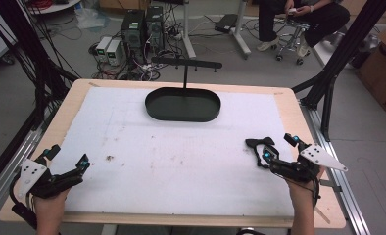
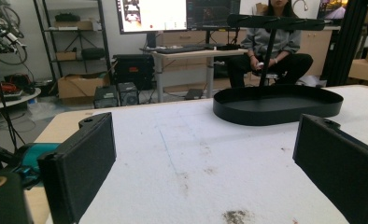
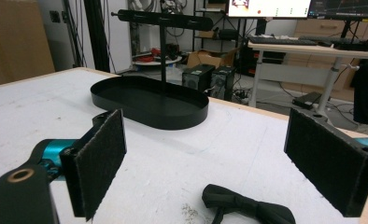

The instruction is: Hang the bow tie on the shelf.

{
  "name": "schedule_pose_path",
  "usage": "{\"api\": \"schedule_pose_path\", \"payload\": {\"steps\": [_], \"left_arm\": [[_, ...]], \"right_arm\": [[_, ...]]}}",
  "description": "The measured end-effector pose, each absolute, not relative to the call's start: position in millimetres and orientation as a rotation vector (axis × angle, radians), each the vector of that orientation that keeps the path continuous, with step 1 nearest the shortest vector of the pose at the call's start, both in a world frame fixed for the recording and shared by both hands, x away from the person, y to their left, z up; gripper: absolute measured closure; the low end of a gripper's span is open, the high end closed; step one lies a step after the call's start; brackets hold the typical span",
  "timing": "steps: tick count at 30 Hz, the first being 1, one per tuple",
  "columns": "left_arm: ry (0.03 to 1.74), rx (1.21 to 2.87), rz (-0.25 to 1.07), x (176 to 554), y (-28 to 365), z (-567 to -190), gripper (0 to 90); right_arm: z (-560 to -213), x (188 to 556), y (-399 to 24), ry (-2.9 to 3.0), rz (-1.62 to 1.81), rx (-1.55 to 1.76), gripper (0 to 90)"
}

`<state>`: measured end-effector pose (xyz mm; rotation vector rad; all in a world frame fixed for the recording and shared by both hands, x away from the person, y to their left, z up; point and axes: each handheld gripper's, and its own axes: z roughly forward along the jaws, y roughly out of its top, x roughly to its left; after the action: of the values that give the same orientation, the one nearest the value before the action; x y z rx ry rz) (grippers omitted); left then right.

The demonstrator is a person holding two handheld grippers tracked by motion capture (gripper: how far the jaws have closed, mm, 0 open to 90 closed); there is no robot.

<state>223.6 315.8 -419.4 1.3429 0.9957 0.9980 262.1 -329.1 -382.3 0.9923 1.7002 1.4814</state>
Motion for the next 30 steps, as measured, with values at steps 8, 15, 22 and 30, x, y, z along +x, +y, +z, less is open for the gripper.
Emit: {"api": "schedule_pose_path", "payload": {"steps": [8,15,22,30], "left_arm": [[0.989,1.330,1.003,222.1,317.1,-417.8,6.4],[0.988,1.322,1.006,221.4,317.8,-417.4,6.4],[0.990,1.323,1.001,221.7,318.3,-417.8,6.4],[0.991,1.326,1.001,221.7,317.4,-417.6,6.4]], "right_arm": [[-381.6,260.6,-330.0,1.683,1.486,0.981,12.1],[-383.3,260.4,-329.0,1.673,1.471,0.997,12.0],[-390.6,264.6,-332.8,1.699,1.472,1.040,12.2],[-409.0,277.7,-328.8,1.817,1.374,1.119,14.6]]}}
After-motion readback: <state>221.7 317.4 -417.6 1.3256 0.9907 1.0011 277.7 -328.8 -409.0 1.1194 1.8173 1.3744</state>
